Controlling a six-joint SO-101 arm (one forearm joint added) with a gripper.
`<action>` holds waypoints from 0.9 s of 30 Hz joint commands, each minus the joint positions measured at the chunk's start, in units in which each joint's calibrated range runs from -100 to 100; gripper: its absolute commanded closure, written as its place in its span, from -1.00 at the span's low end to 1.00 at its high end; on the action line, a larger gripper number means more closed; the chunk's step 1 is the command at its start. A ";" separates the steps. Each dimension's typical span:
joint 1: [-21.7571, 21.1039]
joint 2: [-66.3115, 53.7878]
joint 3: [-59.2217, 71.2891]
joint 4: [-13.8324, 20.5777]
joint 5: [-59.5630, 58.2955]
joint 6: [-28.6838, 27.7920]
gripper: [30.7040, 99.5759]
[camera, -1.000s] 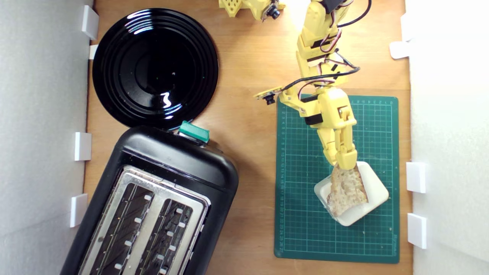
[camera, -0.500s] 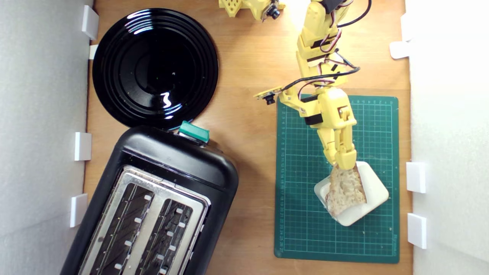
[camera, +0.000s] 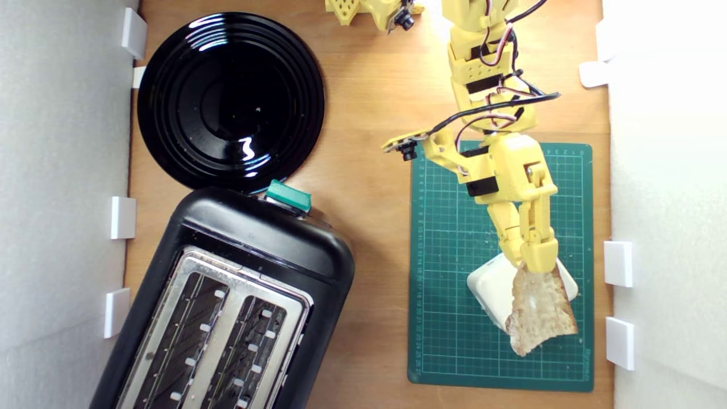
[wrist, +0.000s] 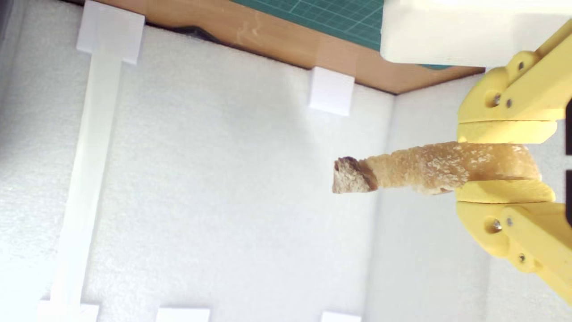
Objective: Pick bread and place in toaster
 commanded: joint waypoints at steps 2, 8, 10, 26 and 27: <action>5.08 -16.46 -1.21 0.95 17.45 4.64 0.50; 12.65 -32.68 -1.21 0.95 36.90 10.55 0.50; 15.07 -37.17 -1.30 0.95 41.68 12.54 0.50; 29.25 -60.88 -1.58 0.77 56.87 31.58 0.50; 30.30 -61.55 -1.58 0.77 56.87 32.57 0.50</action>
